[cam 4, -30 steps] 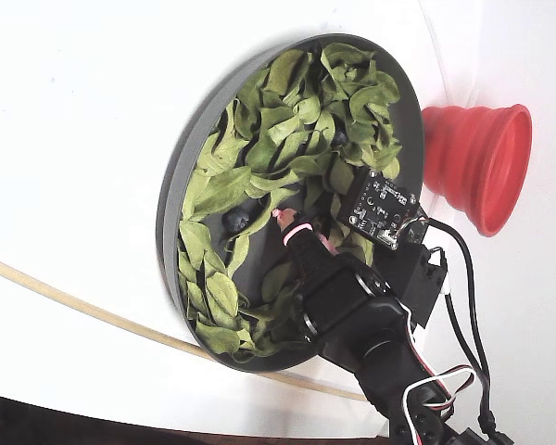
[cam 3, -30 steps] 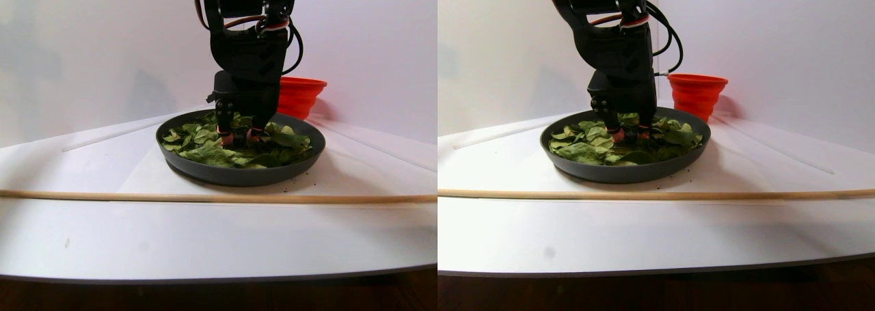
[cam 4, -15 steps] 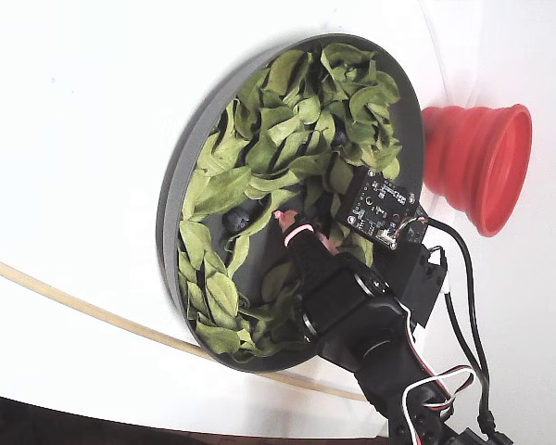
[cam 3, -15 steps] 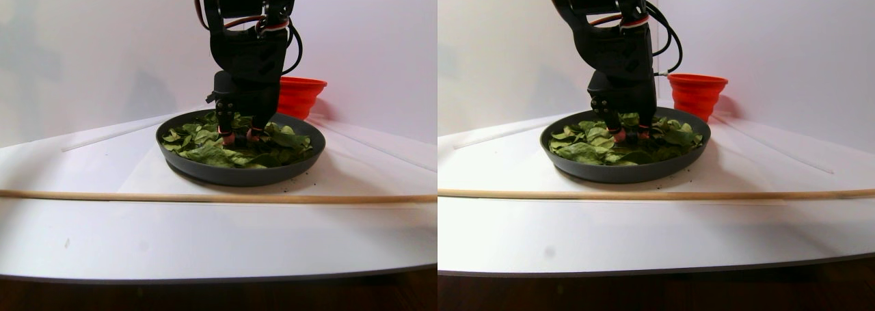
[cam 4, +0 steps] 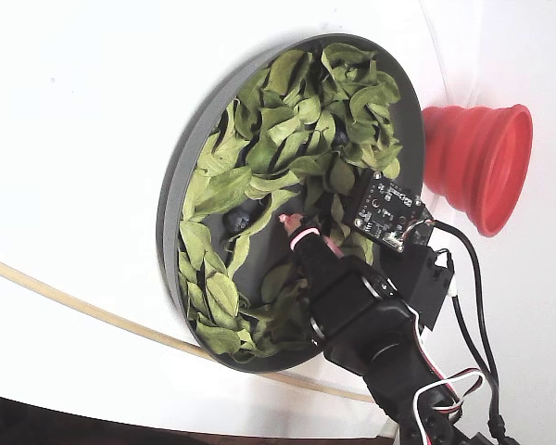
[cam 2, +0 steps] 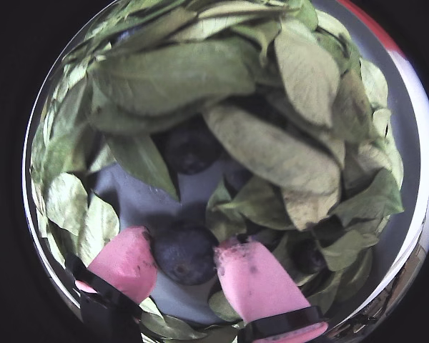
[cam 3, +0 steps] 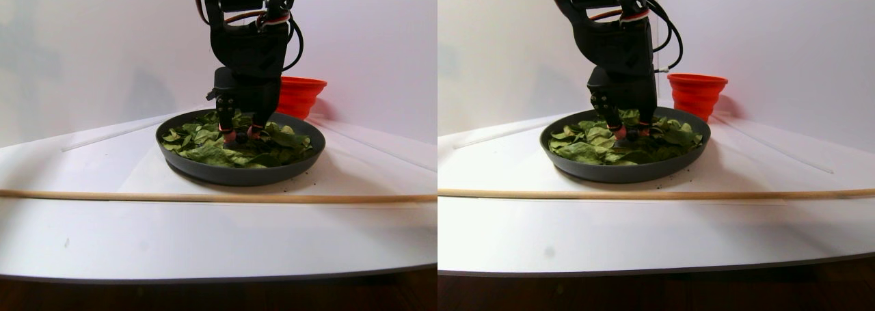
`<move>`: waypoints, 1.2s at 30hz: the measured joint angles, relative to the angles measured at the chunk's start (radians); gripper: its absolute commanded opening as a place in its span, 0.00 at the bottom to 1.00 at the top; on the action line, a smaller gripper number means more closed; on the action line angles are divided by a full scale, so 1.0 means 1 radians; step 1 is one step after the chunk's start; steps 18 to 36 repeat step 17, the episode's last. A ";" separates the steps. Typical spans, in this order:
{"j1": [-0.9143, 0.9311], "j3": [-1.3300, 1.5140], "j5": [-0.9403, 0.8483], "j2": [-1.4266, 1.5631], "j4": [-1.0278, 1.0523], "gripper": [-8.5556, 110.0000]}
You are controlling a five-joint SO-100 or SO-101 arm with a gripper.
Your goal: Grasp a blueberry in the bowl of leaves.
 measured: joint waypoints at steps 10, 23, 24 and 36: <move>0.000 0.000 -0.006 0.074 0.044 0.20; 0.003 0.000 -0.015 0.118 0.055 0.20; 0.003 0.000 -0.015 0.118 0.055 0.20; 0.003 0.000 -0.015 0.118 0.055 0.20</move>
